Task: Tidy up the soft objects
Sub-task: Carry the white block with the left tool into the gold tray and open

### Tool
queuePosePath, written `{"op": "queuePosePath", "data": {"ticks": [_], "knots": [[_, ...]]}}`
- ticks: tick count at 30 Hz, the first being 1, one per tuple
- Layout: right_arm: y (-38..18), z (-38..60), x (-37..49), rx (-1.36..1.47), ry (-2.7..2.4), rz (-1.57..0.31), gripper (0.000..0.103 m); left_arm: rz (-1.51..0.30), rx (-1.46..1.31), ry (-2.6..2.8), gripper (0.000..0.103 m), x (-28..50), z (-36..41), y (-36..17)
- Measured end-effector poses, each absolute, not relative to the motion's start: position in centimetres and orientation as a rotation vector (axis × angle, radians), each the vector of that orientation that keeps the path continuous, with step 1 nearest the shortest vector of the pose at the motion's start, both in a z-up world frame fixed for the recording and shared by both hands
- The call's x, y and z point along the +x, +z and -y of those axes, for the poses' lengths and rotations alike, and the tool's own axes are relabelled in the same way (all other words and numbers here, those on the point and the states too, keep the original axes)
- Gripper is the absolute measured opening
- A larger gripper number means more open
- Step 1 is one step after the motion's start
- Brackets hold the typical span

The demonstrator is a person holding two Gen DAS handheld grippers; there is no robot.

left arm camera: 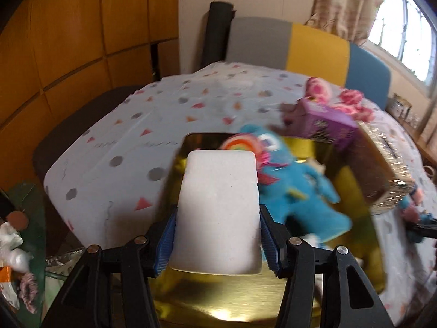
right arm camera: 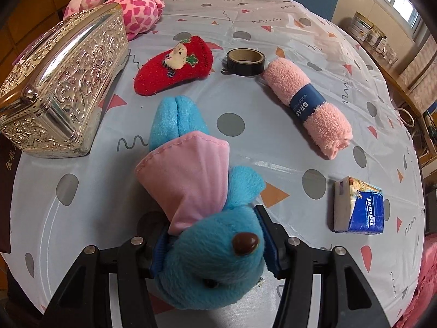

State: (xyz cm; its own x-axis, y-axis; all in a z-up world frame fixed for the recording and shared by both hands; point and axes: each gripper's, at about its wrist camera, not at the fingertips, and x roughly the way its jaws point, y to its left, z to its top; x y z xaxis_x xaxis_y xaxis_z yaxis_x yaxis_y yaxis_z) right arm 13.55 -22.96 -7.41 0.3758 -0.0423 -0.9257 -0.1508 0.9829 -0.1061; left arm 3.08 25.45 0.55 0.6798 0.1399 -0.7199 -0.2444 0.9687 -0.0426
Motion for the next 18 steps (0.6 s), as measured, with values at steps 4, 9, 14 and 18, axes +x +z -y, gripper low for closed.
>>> {"op": "queuePosePath", "data": {"ticks": [4, 9, 14, 18], "knots": [[-7.3, 22.8, 13.4, -0.187, 0.070, -1.185, 0.057, -0.838, -0.120, 0.253, 0.063, 3.5, -27.0, -1.3], [-7.3, 22.9, 13.6, -0.187, 0.070, -1.185, 0.057, -0.854, -0.129, 0.282, 0.076, 3.7, -27.5, -2.2], [-7.3, 22.9, 13.6, -0.189, 0.072, -1.185, 0.058, -0.839, -0.120, 0.303, 0.076, 3.2, -27.3, -1.9], [-7.2, 22.8, 13.4, -0.196, 0.072, -1.184, 0.058, -0.811, -0.109, 0.352, 0.078, 2.6, -26.6, -0.8]]}}
